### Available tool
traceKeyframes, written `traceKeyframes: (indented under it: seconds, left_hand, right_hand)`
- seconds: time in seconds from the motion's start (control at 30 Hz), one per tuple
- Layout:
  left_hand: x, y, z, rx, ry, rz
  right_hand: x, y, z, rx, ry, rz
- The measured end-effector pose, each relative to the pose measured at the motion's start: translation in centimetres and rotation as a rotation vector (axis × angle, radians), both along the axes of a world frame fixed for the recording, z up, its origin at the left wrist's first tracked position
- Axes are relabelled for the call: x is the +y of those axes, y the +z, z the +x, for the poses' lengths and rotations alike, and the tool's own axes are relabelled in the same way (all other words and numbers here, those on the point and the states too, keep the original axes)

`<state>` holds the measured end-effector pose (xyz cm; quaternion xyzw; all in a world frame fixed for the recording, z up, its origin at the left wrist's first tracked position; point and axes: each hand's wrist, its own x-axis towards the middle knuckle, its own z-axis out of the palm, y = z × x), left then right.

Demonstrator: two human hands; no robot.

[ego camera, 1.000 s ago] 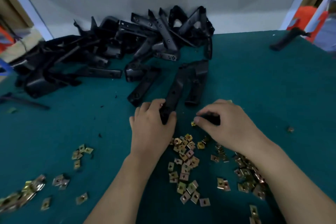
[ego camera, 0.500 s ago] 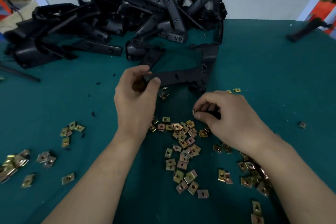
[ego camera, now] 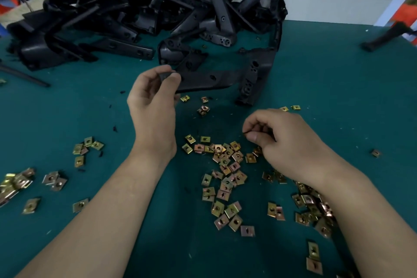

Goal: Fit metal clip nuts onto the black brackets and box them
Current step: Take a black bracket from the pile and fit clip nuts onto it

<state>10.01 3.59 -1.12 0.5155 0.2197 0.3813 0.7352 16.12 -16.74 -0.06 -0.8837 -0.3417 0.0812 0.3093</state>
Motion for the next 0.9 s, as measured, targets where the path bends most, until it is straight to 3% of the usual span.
traceKeyframes:
  seconds: [0.17, 0.33, 0.7, 0.9]
  left_hand:
    - [0.1, 0.1, 0.0, -0.053, -0.034, -0.1]
    - [0.7, 0.4, 0.1, -0.115, -0.037, -0.226]
    - [1.3, 0.3, 0.2, -0.129, 0.023, -0.254]
    - [1.0, 0.2, 0.3, -0.107, 0.042, -0.188]
  right_hand:
    - [-0.1, 0.3, -0.1, -0.047, 0.029, 0.055]
    - [-0.1, 0.8, -0.5, 0.047, 0.045, 0.239]
    - [0.1, 1.4, -1.0, 0.205, 0.078, 0.458]
    - [0.3, 1.6, -0.9, 0.564, -0.013, 0.671]
